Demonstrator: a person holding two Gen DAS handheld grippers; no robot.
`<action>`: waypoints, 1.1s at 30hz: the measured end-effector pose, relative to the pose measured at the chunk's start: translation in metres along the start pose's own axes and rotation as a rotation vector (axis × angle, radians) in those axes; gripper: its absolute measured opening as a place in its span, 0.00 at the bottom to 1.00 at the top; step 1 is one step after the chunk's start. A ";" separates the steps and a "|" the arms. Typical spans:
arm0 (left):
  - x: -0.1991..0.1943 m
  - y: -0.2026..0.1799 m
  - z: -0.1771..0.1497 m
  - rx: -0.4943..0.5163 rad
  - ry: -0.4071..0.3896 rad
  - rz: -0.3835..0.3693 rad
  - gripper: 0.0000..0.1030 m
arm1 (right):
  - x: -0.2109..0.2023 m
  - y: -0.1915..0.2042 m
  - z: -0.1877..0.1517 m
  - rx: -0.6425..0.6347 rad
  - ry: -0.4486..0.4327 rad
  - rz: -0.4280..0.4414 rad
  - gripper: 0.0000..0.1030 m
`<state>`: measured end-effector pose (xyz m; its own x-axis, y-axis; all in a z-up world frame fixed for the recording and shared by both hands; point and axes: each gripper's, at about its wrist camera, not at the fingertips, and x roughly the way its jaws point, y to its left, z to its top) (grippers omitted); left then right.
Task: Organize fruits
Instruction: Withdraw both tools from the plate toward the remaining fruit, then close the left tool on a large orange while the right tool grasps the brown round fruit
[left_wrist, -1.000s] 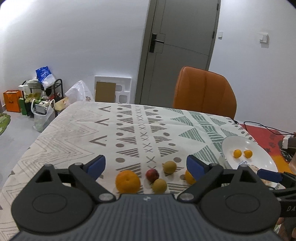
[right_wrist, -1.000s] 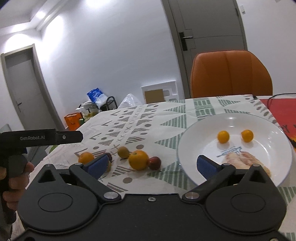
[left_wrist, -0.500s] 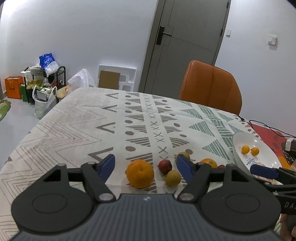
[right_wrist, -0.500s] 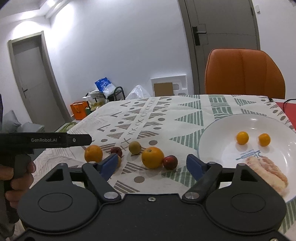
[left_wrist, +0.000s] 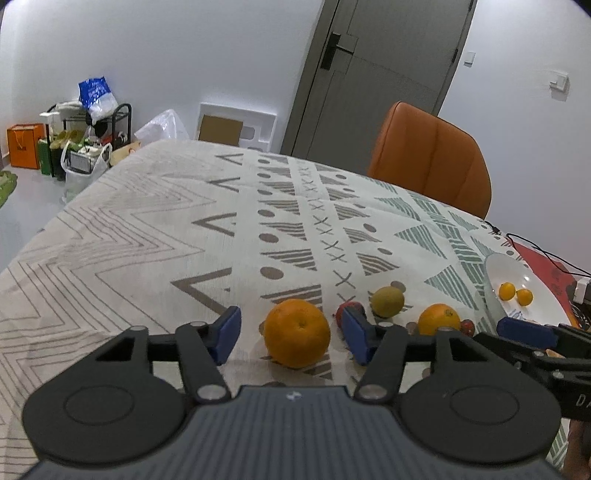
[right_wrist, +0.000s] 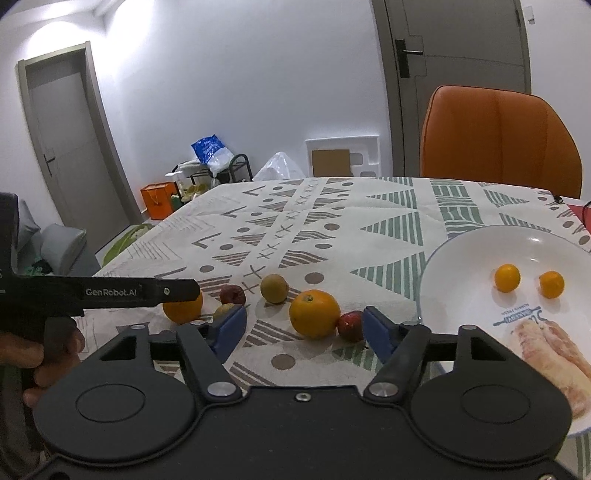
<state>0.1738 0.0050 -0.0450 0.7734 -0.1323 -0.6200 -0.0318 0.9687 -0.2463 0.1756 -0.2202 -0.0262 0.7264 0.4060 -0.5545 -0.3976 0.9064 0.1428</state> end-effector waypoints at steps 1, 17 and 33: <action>0.001 0.001 0.000 -0.004 0.003 -0.003 0.55 | 0.002 0.001 0.001 -0.003 0.002 -0.001 0.63; 0.009 0.009 -0.003 -0.037 0.022 -0.043 0.38 | 0.025 0.003 0.007 -0.048 0.040 -0.033 0.59; -0.001 0.014 -0.006 -0.052 0.014 -0.026 0.38 | 0.037 0.000 -0.002 -0.112 0.082 -0.055 0.62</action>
<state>0.1682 0.0173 -0.0523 0.7657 -0.1609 -0.6227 -0.0445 0.9527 -0.3008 0.2013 -0.2058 -0.0486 0.7022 0.3414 -0.6248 -0.4224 0.9062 0.0205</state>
